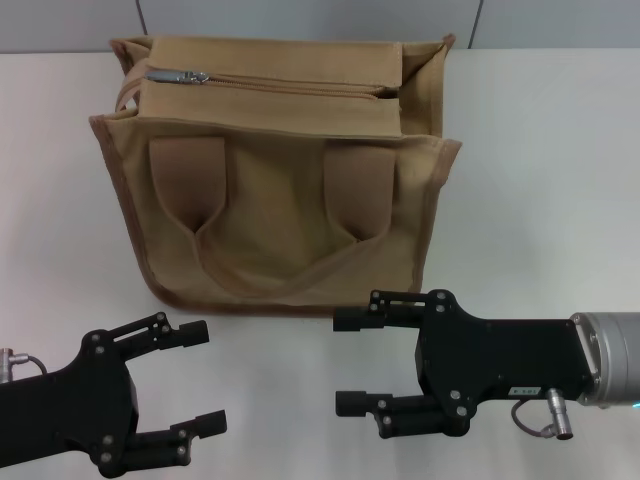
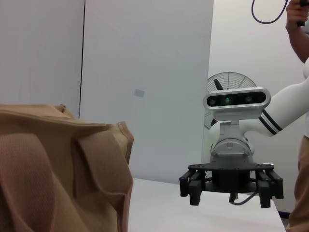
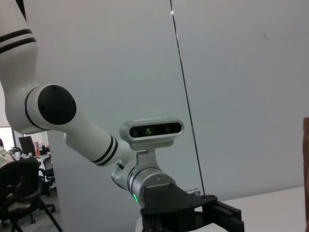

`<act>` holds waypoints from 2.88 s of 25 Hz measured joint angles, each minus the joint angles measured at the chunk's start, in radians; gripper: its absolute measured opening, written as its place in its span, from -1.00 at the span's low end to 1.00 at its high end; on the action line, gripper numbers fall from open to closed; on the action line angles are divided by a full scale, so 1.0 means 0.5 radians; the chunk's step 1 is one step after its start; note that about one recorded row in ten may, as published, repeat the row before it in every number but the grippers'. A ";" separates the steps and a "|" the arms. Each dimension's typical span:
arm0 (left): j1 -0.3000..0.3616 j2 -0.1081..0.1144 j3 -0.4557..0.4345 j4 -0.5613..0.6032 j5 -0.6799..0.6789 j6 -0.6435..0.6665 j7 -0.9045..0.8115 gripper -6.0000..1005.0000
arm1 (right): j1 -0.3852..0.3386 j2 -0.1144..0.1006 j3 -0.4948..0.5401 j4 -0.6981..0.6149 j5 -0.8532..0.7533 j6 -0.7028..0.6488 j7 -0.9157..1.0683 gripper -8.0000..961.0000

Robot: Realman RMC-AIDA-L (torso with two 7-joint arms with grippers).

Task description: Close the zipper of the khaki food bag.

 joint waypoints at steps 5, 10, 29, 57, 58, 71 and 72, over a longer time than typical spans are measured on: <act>-0.001 0.000 0.003 0.001 0.000 0.000 0.001 0.62 | -0.009 -0.001 0.063 0.010 0.003 -0.004 -0.001 0.51; 0.003 -0.001 0.002 -0.002 -0.001 -0.007 0.001 0.62 | -0.014 -0.001 0.071 0.011 -0.002 -0.002 -0.003 0.51; -0.014 -0.005 -0.878 -0.329 -0.354 -0.162 0.005 0.62 | -0.027 0.020 0.073 0.221 0.066 -0.015 -0.219 0.51; -0.420 -0.011 -0.748 -0.415 -0.536 -0.728 -0.060 0.62 | -0.011 0.026 0.076 0.304 0.085 0.001 -0.219 0.51; -0.424 -0.011 -0.749 -0.419 -0.536 -0.729 -0.059 0.62 | -0.011 0.026 0.076 0.307 0.089 0.001 -0.219 0.51; -0.389 -0.007 -0.614 -0.321 -0.574 -0.746 -0.046 0.62 | 0.009 0.028 0.076 0.328 0.135 0.055 -0.221 0.51; -0.380 -0.006 -0.580 -0.300 -0.575 -0.746 -0.046 0.62 | 0.014 0.029 0.076 0.333 0.142 0.057 -0.221 0.51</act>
